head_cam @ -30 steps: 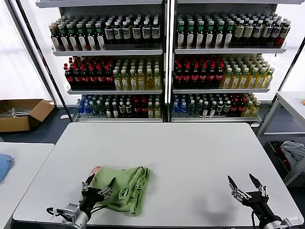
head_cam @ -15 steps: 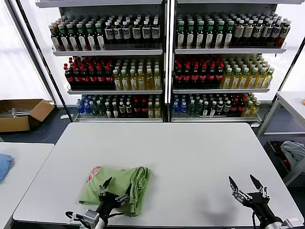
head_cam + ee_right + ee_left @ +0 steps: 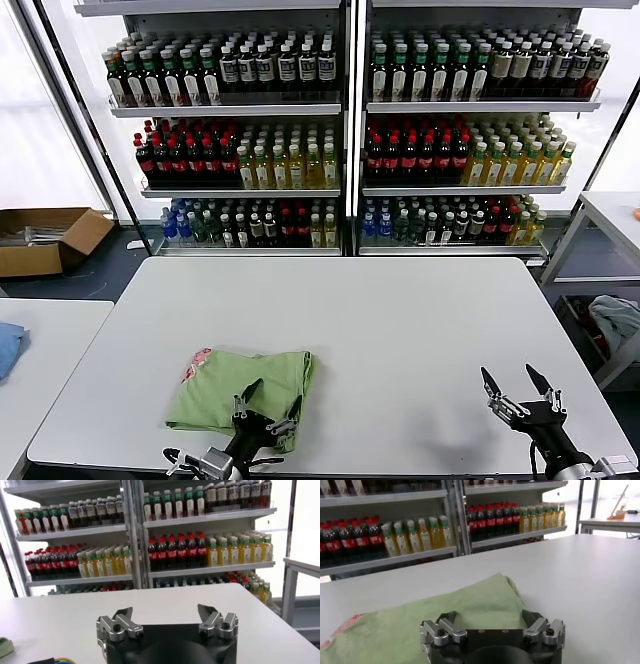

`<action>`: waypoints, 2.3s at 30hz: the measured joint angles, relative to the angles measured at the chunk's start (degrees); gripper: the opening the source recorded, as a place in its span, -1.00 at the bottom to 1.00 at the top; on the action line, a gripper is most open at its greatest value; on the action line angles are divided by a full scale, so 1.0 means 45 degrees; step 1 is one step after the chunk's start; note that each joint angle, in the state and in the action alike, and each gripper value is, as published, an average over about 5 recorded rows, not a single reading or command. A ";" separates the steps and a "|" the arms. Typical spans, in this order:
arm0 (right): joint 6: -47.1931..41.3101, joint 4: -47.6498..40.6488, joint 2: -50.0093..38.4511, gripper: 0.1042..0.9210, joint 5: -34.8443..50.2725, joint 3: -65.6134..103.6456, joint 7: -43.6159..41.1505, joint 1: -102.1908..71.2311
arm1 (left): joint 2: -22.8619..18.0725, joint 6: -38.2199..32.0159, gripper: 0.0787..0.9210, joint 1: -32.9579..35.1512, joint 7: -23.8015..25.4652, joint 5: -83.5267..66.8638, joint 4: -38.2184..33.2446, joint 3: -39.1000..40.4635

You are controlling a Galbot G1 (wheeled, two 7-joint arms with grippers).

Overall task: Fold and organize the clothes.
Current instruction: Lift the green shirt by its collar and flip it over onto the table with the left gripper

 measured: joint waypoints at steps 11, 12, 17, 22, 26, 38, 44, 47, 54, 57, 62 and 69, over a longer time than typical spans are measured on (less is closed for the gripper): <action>0.0013 -0.0020 0.0049 0.76 0.0005 -0.0026 -0.0003 0.0029 | 0.0338 0.0558 0.77 0.0233 -0.0271 -0.1441 -0.1446 -0.0814; 0.0019 -0.0023 0.0041 0.76 0.0005 -0.0038 -0.0004 0.0021 | 0.0380 0.0659 0.77 0.0218 -0.0319 -0.1716 -0.1565 -0.1054; 0.0047 -0.0042 -0.0002 0.76 0.0000 -0.0110 -0.0008 0.0020 | 0.0655 0.1310 0.77 0.0134 -0.0567 -0.3343 -0.1744 -0.2640; 0.0083 -0.0117 -0.0030 0.76 -0.0044 -0.0159 -0.0013 0.0069 | 0.0951 0.1879 0.77 0.0073 -0.0863 -0.4831 -0.1389 -0.4057; 0.0099 -0.0129 -0.0069 0.76 -0.0056 -0.0143 -0.0018 0.0053 | 0.0991 0.2220 0.77 0.0069 -0.0989 -0.5743 -0.0900 -0.4669; 0.0120 -0.0122 -0.0105 0.76 -0.0051 -0.0049 -0.0028 0.0056 | 0.1009 0.2984 0.77 -0.0047 -0.0744 -0.7269 0.0355 -0.5064; 0.0120 -0.0136 -0.0107 0.76 -0.0052 -0.0056 -0.0033 0.0106 | 0.0896 0.3123 0.73 -0.0078 -0.0535 -0.7570 0.0625 -0.4932; 0.0120 -0.0155 -0.0106 0.76 -0.0052 -0.0056 -0.0036 0.0104 | 0.0834 0.3124 0.57 -0.0095 -0.0426 -0.7675 0.0678 -0.4825; 0.0146 -0.0206 -0.0127 0.76 -0.0050 -0.0050 -0.0047 0.0073 | 0.0706 0.3099 0.08 -0.0137 -0.0187 -0.7830 0.0783 -0.4591; 0.0158 -0.0248 -0.0153 0.76 -0.0053 -0.0063 -0.0052 0.0078 | 0.0657 0.3042 -0.13 -0.0122 -0.0082 -0.7861 0.0839 -0.4549; 0.0133 -0.0295 -0.0178 0.76 -0.0060 -0.0106 -0.0051 0.0182 | 0.0545 0.2854 -0.46 -0.0108 -0.0003 -0.7918 0.0994 -0.4577; 0.0119 -0.0267 -0.0221 0.76 -0.0019 -0.0055 -0.0052 0.0219 | 0.0305 0.2478 -0.87 0.0025 -0.0042 -0.8092 0.0958 -0.4766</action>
